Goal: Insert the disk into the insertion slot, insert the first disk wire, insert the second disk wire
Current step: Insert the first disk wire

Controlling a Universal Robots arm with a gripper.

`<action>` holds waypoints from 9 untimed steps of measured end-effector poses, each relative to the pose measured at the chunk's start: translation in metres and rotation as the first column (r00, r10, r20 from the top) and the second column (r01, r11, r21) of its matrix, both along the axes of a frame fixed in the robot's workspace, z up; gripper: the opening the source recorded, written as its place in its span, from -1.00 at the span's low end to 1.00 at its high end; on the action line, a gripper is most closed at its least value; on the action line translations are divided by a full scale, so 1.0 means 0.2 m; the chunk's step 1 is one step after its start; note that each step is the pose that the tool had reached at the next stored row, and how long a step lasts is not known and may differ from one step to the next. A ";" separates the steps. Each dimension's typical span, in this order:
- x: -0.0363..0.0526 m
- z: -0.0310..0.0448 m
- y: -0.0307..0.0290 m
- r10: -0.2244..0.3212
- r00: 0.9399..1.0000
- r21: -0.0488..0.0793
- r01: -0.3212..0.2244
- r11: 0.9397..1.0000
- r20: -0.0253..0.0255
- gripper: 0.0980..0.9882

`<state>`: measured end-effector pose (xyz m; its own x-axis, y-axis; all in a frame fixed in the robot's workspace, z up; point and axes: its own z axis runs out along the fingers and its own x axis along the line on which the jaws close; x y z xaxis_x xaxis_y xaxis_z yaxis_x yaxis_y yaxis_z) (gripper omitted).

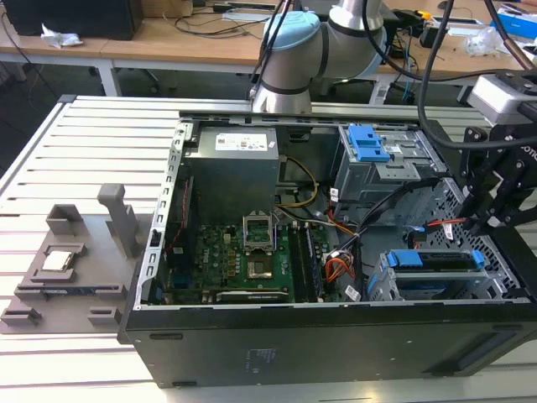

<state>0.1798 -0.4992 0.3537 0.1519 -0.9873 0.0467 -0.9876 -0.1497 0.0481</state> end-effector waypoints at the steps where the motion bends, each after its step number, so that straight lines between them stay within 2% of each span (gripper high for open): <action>1: 0.002 -0.002 0.000 0.000 1.000 -0.001 0.000 1.000 0.000 -0.41; 6: 0.002 -0.002 0.001 0.000 1.000 -0.002 0.000 1.000 0.000 -0.41; 8: 0.002 -0.001 0.001 0.000 1.000 -0.002 0.000 1.000 0.000 -0.74; 9: 0.002 -0.001 0.000 0.000 1.000 -0.002 0.000 1.000 0.000 -0.81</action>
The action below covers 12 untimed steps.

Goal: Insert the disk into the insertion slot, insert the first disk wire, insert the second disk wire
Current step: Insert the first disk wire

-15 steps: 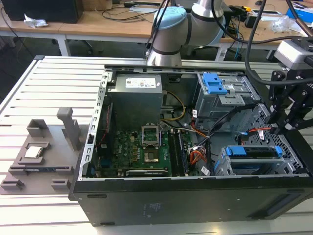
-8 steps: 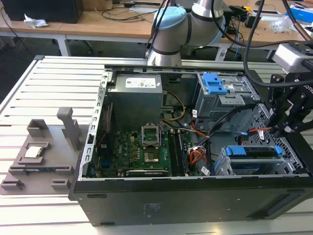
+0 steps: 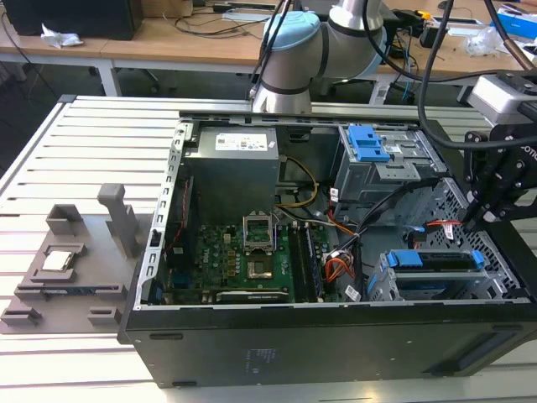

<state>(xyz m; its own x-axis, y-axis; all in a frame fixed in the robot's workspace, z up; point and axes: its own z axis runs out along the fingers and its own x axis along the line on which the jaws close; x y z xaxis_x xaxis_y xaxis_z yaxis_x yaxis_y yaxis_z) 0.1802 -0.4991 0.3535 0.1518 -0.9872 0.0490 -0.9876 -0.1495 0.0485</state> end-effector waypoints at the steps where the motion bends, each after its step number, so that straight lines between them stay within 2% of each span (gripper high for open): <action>1: 0.000 0.000 0.000 0.000 1.000 0.000 0.000 1.000 0.000 -0.81; 7: 0.000 -0.001 0.000 0.000 1.000 0.000 0.000 1.000 0.000 -0.81; 9: -0.002 0.019 0.000 0.000 1.000 0.001 0.000 1.000 0.001 -0.81; 12: -0.037 0.028 -0.036 0.000 1.000 0.000 0.000 1.000 0.003 -0.81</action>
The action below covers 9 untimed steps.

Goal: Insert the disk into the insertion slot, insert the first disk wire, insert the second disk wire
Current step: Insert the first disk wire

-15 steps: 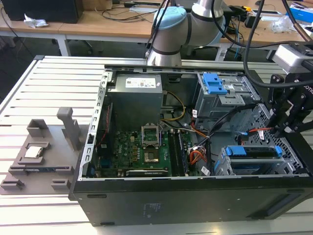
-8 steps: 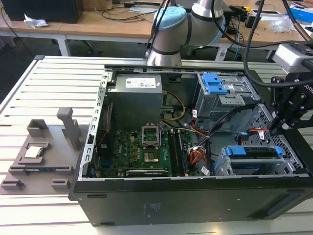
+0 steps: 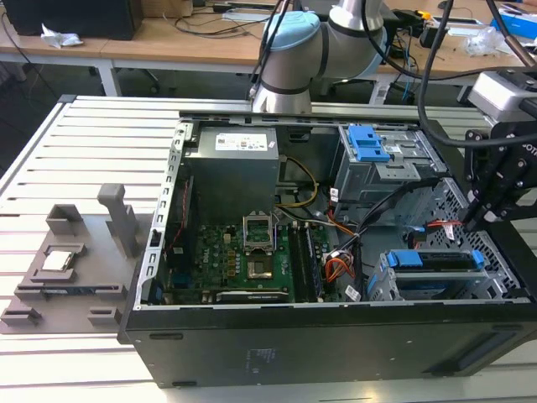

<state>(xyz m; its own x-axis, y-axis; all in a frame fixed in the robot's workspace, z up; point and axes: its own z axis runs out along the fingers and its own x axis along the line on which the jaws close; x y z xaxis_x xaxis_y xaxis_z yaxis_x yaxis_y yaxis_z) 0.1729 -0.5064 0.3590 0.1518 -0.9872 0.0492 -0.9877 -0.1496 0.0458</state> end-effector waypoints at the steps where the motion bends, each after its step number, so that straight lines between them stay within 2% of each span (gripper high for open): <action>1: -0.009 -0.001 -0.010 0.000 1.000 0.000 0.000 1.000 0.000 -0.81; 4: -0.037 -0.004 -0.048 0.000 1.000 0.000 0.000 1.000 0.000 -0.81; 8: -0.074 -0.018 -0.114 0.000 1.000 0.000 0.000 1.000 0.000 -0.81; 9: -0.078 -0.024 -0.118 0.000 1.000 0.001 0.000 1.000 0.000 -0.81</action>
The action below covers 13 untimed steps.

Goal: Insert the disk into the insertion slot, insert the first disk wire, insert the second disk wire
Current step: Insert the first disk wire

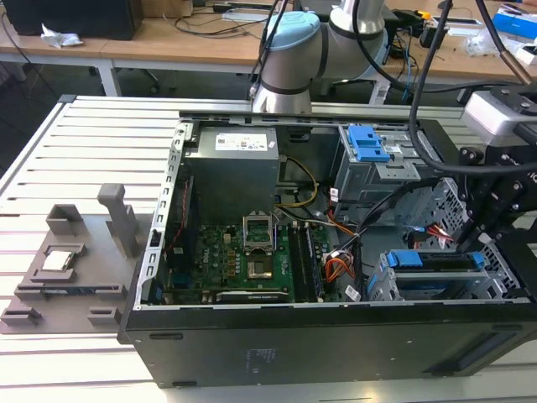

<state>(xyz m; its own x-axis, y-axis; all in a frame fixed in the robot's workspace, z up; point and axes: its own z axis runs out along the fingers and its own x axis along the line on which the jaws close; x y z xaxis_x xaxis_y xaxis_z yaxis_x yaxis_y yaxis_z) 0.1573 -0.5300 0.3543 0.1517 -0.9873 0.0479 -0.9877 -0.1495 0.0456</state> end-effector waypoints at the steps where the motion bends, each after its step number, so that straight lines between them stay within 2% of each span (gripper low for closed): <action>1: -0.001 -0.003 -0.001 -0.002 1.000 0.003 0.002 1.000 0.000 -0.81; 3: -0.001 -0.009 -0.001 -0.027 1.000 0.009 0.027 1.000 0.000 -0.81; 5: -0.001 -0.024 -0.001 -0.088 0.996 0.011 0.088 0.996 0.000 -0.81; 7: -0.001 -0.029 -0.001 -0.119 0.993 0.011 0.119 0.993 0.000 -0.81; 13: -0.001 -0.030 -0.001 -0.125 0.992 0.011 0.125 0.992 -0.001 -0.85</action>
